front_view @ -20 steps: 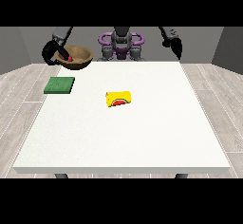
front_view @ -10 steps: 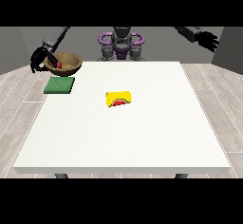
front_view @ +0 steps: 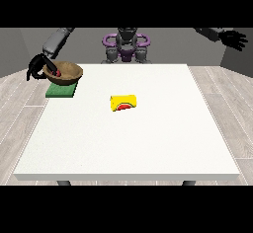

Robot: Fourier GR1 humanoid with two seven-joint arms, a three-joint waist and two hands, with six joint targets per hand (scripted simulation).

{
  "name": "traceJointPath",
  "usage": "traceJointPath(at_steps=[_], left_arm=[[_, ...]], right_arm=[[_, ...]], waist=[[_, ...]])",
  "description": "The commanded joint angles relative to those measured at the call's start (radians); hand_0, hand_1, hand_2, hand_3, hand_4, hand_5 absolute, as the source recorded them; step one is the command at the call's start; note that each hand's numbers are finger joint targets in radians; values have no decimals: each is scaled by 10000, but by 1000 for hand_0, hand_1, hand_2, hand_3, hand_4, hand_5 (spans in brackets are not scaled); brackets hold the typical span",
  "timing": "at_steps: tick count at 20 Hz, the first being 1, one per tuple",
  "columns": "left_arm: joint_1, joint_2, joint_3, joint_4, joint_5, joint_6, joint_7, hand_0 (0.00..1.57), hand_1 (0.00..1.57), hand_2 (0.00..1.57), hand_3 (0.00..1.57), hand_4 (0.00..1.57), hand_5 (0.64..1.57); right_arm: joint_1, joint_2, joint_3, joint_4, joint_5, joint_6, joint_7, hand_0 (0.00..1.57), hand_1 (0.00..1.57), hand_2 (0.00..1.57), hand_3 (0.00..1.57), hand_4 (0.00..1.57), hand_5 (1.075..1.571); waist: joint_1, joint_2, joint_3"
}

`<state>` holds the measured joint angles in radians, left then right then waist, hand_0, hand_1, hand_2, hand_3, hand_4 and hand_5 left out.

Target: Pick the cup and pour the ball into the bowl, then pick the bowl and place it on the pad

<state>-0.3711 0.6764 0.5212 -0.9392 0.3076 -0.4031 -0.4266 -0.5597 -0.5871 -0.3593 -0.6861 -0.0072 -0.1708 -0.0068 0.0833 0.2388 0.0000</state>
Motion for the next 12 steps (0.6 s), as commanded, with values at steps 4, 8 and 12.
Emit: traceJointPath(at_steps=[4,8,12], left_arm=[[-244,428,246,20,247,-249,-236,0,0,0,0,1175,1551],[0,121,-30,-55,82,-76,-69,0,0,0,0,1180,1551],[-200,-172,-634,-872,-9,178,1015,0,0,0,0,1078,1567]], right_arm=[[-201,-449,-483,1027,-135,-69,-411,850,850,880,1102,0,1513],[-300,-229,-296,1224,-180,346,-283,0,0,425,649,0,1460],[-634,-860,-235,1460,-67,757,196,0,0,0,119,0,1369]], waist=[[160,696,7],[152,148,6],[118,-541,15]])
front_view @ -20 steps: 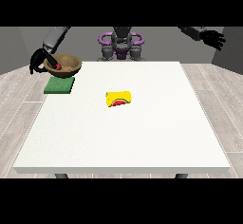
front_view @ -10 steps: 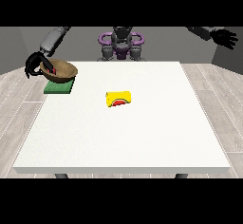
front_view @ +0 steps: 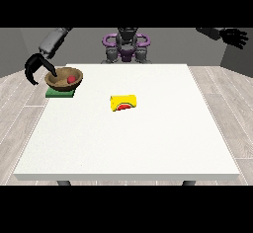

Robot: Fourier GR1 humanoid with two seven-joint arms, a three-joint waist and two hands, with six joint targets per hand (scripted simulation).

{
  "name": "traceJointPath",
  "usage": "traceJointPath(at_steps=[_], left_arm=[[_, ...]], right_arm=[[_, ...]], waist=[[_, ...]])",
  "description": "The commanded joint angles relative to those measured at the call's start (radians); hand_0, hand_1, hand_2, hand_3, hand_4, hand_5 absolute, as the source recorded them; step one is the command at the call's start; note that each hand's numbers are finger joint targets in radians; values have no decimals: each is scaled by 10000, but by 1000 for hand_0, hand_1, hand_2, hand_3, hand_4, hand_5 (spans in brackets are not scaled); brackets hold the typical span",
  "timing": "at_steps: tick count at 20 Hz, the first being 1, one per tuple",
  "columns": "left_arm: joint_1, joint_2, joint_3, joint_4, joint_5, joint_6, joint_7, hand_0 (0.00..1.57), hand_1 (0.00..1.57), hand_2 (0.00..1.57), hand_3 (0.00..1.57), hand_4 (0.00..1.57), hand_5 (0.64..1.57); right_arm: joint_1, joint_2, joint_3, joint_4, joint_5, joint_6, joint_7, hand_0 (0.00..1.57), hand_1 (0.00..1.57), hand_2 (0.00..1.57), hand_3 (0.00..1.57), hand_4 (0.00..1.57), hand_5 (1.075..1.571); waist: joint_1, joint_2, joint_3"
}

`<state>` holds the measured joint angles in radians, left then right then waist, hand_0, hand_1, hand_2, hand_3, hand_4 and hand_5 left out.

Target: Pick the cup and pour the ball into the bowl, then pick the bowl and place it on the pad

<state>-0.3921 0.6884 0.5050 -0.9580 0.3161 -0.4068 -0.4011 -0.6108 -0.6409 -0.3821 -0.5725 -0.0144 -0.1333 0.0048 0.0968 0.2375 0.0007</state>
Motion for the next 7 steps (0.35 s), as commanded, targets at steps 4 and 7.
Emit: traceJointPath(at_steps=[4,7], left_arm=[[-53,-2003,-1825,-1662,-530,1243,2090,0,0,0,0,902,1559],[512,-2156,-1868,-1006,-834,1493,2211,0,0,0,0,902,1559]], right_arm=[[-556,-95,627,272,409,452,1498,0,0,0,0,0,1356],[-662,826,847,-575,111,910,1209,0,0,0,0,476,1434]], waist=[[80,-2474,3],[-544,-3648,-15]])
